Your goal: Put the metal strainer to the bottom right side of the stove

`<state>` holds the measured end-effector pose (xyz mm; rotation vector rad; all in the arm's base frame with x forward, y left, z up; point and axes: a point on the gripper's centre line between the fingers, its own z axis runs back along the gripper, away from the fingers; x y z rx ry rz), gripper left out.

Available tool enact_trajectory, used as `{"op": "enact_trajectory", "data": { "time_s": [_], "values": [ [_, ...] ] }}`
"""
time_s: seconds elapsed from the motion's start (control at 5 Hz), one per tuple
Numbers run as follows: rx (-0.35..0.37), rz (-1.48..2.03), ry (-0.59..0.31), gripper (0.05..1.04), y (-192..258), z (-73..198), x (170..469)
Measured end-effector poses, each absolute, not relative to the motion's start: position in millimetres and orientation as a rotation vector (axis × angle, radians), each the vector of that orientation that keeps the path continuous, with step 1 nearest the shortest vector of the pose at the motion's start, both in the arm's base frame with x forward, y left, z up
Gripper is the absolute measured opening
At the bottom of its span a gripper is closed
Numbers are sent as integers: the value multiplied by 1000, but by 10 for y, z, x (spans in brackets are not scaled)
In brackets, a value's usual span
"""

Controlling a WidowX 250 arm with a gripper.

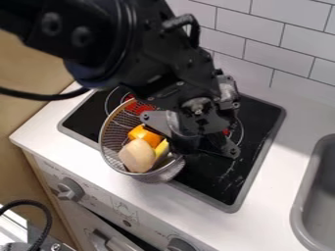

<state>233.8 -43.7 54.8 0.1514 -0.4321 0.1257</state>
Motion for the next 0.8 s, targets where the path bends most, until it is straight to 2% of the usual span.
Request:
{"op": "enact_trajectory", "data": {
  "time_s": [0.2, 0.4, 0.6, 0.8],
  "values": [
    [142, 126, -436, 81, -413, 523, 2372],
    [142, 119, -427, 235, -408, 489, 2382],
    [136, 127, -423, 483, -406, 507, 2401],
    [140, 141, -401, 784, -400, 519, 2390]
  ]
}}
